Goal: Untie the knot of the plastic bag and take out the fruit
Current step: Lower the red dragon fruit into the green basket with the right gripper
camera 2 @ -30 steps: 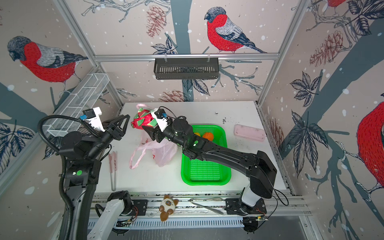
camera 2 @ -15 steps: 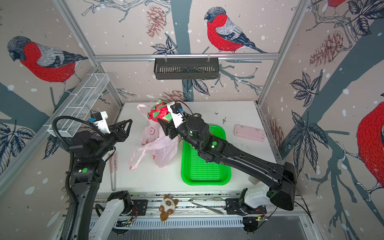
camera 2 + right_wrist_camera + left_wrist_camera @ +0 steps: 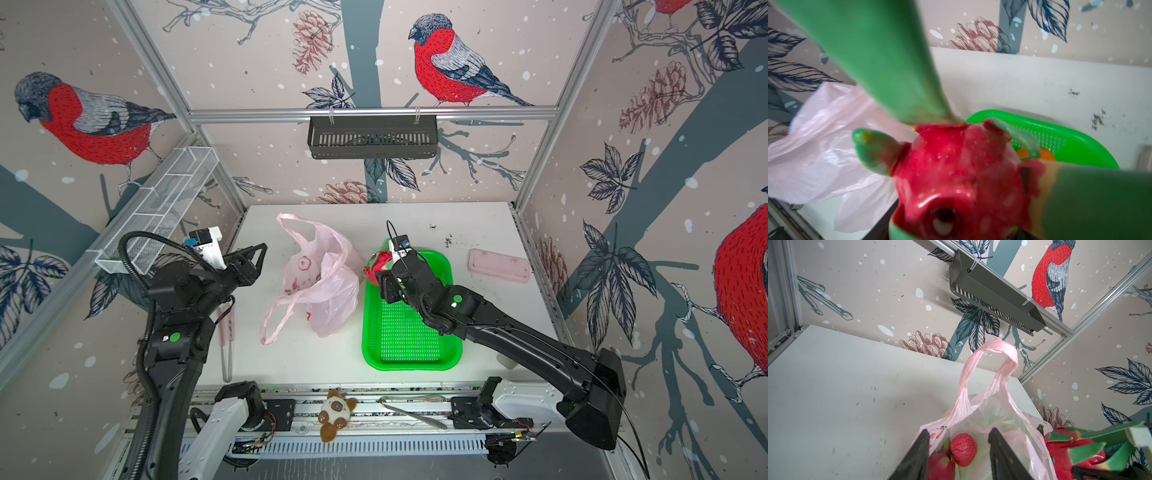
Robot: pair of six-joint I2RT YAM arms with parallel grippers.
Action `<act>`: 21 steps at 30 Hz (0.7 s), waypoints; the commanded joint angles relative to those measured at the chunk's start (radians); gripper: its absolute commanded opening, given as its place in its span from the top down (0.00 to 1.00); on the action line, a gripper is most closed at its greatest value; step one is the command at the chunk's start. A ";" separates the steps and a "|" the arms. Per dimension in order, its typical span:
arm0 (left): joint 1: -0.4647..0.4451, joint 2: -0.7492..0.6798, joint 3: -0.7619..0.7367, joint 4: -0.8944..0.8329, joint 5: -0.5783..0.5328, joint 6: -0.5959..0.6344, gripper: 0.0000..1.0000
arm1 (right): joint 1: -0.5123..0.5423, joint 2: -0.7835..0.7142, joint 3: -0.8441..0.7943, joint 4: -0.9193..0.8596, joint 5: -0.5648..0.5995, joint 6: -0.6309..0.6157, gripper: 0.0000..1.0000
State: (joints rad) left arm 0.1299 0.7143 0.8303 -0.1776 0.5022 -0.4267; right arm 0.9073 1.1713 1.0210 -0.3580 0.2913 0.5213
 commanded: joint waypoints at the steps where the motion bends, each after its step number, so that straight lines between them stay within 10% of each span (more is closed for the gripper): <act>1: 0.000 -0.001 -0.003 0.003 0.015 0.019 0.53 | -0.056 -0.021 -0.048 -0.007 -0.081 0.159 0.92; 21: 0.000 -0.005 -0.034 0.006 0.029 0.013 0.53 | -0.319 0.024 -0.286 0.113 -0.530 0.424 0.90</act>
State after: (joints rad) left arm 0.1299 0.7116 0.7971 -0.1848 0.5213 -0.4210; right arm 0.6056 1.1873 0.7444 -0.3717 -0.1368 0.8967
